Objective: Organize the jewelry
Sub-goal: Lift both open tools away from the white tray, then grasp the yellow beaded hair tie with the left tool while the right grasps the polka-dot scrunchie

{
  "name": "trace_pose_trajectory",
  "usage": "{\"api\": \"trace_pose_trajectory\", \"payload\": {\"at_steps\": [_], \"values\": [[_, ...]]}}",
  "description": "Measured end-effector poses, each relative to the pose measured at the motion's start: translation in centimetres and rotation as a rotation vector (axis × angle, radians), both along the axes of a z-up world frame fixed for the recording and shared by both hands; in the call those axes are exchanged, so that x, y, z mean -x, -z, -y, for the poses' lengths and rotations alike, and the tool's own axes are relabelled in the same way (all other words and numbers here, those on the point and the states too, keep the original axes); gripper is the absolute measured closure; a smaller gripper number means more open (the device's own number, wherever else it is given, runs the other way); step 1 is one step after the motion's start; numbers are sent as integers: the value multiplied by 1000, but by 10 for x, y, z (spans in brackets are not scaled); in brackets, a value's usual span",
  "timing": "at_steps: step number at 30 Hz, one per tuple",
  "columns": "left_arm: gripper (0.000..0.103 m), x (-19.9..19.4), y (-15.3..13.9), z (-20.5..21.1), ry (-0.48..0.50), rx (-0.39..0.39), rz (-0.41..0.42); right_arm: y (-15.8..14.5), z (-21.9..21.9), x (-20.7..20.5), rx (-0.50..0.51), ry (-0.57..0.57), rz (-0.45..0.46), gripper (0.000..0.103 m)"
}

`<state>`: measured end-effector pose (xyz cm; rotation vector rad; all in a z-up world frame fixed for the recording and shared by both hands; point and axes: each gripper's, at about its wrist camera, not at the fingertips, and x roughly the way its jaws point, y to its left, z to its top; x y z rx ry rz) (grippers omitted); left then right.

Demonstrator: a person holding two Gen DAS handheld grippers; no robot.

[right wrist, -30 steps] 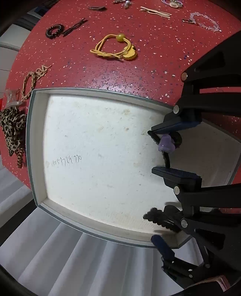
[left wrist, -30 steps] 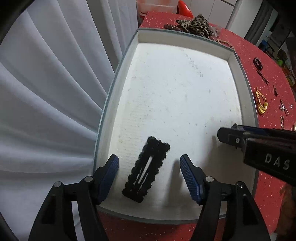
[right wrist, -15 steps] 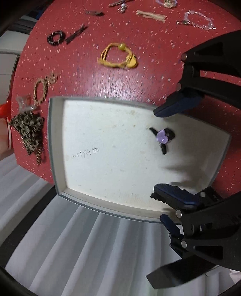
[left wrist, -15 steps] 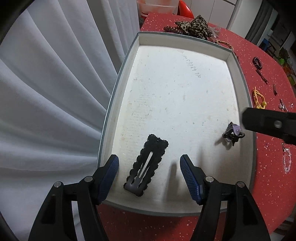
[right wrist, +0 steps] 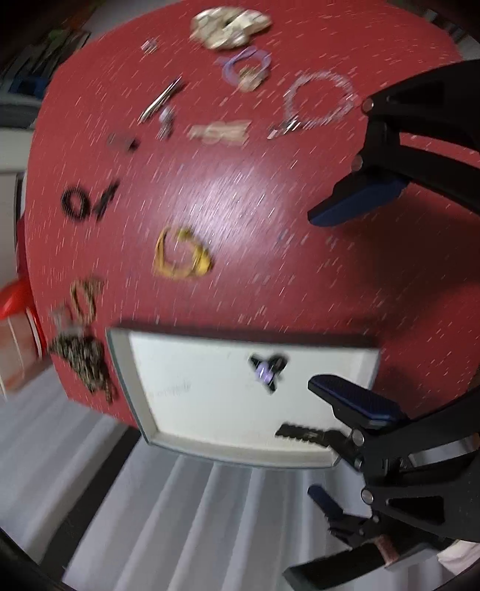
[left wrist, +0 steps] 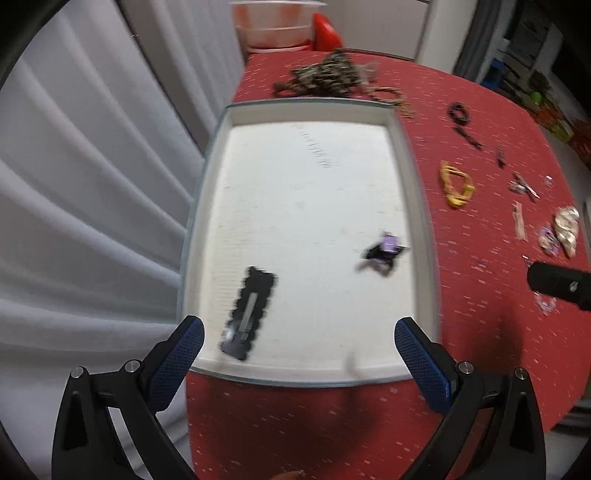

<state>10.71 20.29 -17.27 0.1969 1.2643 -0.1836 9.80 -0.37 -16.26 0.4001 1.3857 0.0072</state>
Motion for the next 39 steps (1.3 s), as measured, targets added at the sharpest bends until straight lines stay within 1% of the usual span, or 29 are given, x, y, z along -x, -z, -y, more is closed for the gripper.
{"api": "trace_pose_trajectory", "payload": {"at_steps": [2, 5, 10, 14, 18, 21, 25, 31, 34, 39], "values": [[0, 8, -8, 8, 34, 6, 5, 1, 13, 11, 12, 37, -15, 16], [0, 14, -17, 32, 89, 14, 14, 0, 35, 31, 28, 104, -35, 16], [0, 18, -24, 64, 140, 21, 23, -1, 77, 62, 52, 212, -58, 16], [0, 17, -23, 92, 161, 32, 15, -2, 107, 75, 68, 251, -68, 16], [0, 17, -23, 119, 158, 54, -11, 1, 140, 80, 84, 267, -83, 16], [0, 12, -18, 138, 153, 41, -16, 2, 167, 78, 101, 276, -83, 16], [0, -4, -11, 157, 118, 38, -26, 2, 196, 71, 139, 273, -75, 16], [0, -36, 6, 179, 73, 34, -14, 11, 242, 48, 196, 278, -47, 16], [0, -53, 18, 186, 45, 23, -6, 15, 257, 33, 230, 257, -21, 14], [0, -78, 39, 190, 16, -16, 5, 27, 267, 9, 244, 199, -9, 14]]}}
